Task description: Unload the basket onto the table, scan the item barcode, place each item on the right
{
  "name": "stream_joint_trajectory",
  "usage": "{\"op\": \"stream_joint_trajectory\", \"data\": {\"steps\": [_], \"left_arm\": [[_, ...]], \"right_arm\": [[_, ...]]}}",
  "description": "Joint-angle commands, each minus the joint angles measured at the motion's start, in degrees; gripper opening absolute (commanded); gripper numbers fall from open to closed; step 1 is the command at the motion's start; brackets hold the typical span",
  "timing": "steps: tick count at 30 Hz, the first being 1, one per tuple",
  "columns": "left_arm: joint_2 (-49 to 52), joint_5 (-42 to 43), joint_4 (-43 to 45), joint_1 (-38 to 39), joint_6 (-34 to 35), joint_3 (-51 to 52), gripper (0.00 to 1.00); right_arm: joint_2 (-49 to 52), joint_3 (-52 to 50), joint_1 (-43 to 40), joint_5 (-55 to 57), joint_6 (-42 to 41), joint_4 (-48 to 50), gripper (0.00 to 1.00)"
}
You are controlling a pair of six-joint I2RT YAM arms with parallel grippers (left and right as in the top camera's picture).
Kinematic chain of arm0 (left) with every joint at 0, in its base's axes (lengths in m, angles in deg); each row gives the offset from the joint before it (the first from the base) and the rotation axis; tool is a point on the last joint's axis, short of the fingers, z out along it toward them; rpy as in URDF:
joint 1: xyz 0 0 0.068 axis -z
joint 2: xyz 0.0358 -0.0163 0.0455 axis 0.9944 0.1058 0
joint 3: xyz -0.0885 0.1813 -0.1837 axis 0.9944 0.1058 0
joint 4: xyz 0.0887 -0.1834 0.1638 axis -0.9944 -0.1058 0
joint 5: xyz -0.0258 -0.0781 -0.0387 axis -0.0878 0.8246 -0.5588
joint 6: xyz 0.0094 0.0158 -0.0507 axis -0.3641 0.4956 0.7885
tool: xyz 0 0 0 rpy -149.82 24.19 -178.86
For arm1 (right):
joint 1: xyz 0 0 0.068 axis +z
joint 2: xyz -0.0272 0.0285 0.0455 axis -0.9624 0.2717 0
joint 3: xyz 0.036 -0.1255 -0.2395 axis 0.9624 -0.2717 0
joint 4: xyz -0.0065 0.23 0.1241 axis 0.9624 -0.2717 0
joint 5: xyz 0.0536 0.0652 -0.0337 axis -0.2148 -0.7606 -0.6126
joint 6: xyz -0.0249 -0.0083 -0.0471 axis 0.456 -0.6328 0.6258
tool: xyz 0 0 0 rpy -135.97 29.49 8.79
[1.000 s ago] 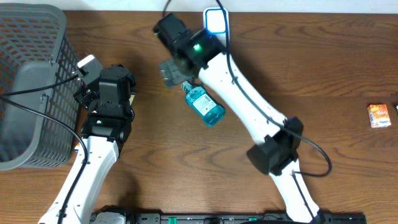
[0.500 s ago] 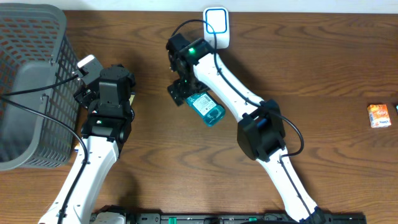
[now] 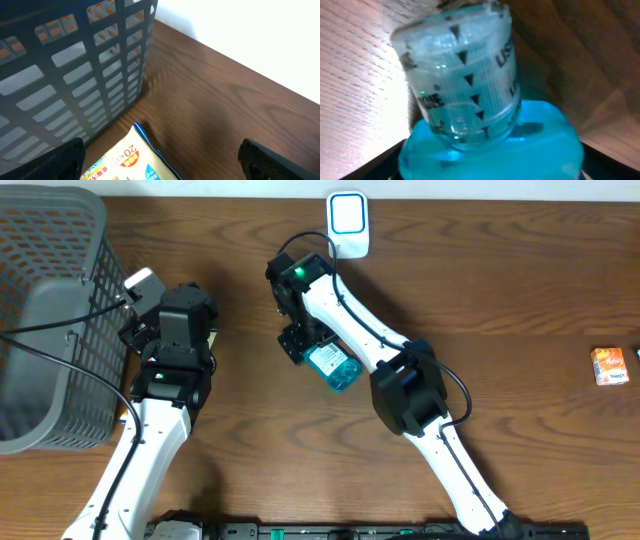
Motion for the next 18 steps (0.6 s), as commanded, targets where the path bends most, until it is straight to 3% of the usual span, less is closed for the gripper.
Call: {"op": "stream_joint_trajectory", "data": {"steps": [1, 5, 7, 13, 18], "left_arm": [[0.33, -1.33, 0.02, -0.24, 0.09, 0.39, 0.98], [0.33, -1.33, 0.02, -0.24, 0.09, 0.39, 0.98], [0.33, -1.36, 0.02, -0.24, 0.09, 0.39, 0.98], [0.33, -1.33, 0.02, -0.24, 0.09, 0.39, 0.98], [0.33, -1.36, 0.02, -0.24, 0.11, 0.39, 0.98]], "right_arm": [[1.92, -0.24, -0.74, -0.50, 3.96, 0.39, 0.76], [1.90, -0.22, -1.07, -0.61, 4.70, 0.35, 0.48], [1.86, -0.17, -1.20, -0.98, 4.20, 0.57, 0.38], [1.84, 4.63, -1.57, -1.62, -2.97, 1.46, 0.34], [1.53, 13.92, -2.19, -4.63, -3.50, 0.28, 0.26]]}}
